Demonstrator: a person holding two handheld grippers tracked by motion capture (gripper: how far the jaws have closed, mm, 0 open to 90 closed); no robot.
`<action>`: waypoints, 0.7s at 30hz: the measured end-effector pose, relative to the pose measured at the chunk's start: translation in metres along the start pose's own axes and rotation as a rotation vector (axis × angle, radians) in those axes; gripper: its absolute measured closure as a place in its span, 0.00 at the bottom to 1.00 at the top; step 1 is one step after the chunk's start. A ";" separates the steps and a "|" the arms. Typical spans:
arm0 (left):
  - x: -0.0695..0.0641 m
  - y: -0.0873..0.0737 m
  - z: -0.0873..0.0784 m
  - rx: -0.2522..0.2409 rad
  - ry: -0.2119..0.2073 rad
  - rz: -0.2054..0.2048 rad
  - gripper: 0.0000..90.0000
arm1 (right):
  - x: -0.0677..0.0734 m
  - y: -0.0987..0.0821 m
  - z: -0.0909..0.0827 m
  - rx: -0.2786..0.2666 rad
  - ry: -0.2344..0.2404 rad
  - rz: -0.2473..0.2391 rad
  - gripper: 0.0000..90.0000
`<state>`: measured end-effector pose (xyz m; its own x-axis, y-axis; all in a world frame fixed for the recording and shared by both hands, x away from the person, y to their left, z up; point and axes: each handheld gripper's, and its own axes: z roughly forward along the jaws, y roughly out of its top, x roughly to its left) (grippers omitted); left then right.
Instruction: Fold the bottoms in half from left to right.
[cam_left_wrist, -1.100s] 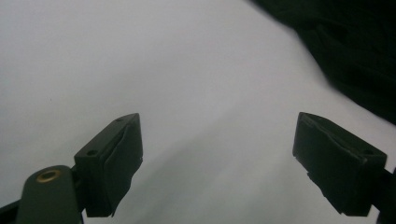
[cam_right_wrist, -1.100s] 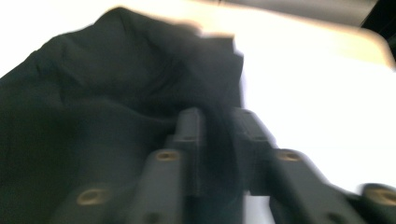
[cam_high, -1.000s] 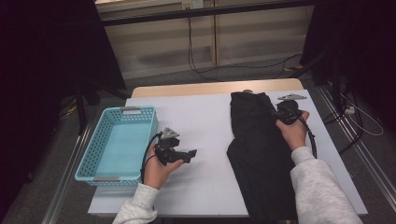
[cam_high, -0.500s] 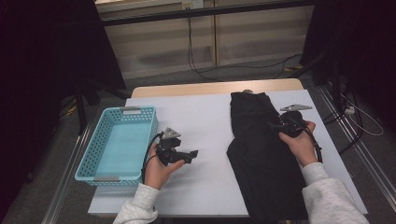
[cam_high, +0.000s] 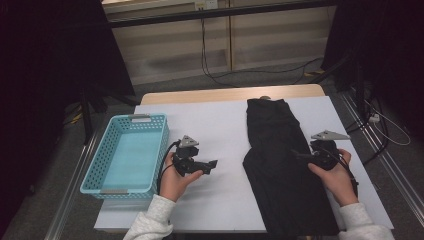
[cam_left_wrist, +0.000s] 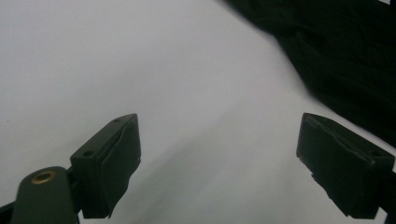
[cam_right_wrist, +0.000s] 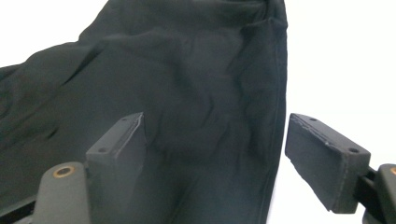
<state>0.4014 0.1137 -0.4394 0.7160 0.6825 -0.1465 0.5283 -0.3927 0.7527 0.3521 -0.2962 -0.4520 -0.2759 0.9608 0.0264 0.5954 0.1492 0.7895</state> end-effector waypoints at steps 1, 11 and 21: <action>-0.001 0.001 0.002 0.001 -0.004 -0.001 0.15 | 0.001 -0.002 -0.002 -0.006 0.003 -0.005 0.22; -0.013 0.014 0.018 -0.005 -0.052 0.023 0.15 | 0.005 -0.015 -0.023 -0.038 0.050 0.010 0.19; -0.017 0.036 0.037 -0.001 -0.058 0.015 0.15 | 0.001 -0.021 -0.033 -0.047 0.048 0.017 0.17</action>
<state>0.4250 0.0651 -0.4329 0.7490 0.6398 -0.1722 0.5169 -0.4015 0.7560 0.3143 -0.3063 -0.4486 -0.3030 0.9505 0.0683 0.5644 0.1212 0.8165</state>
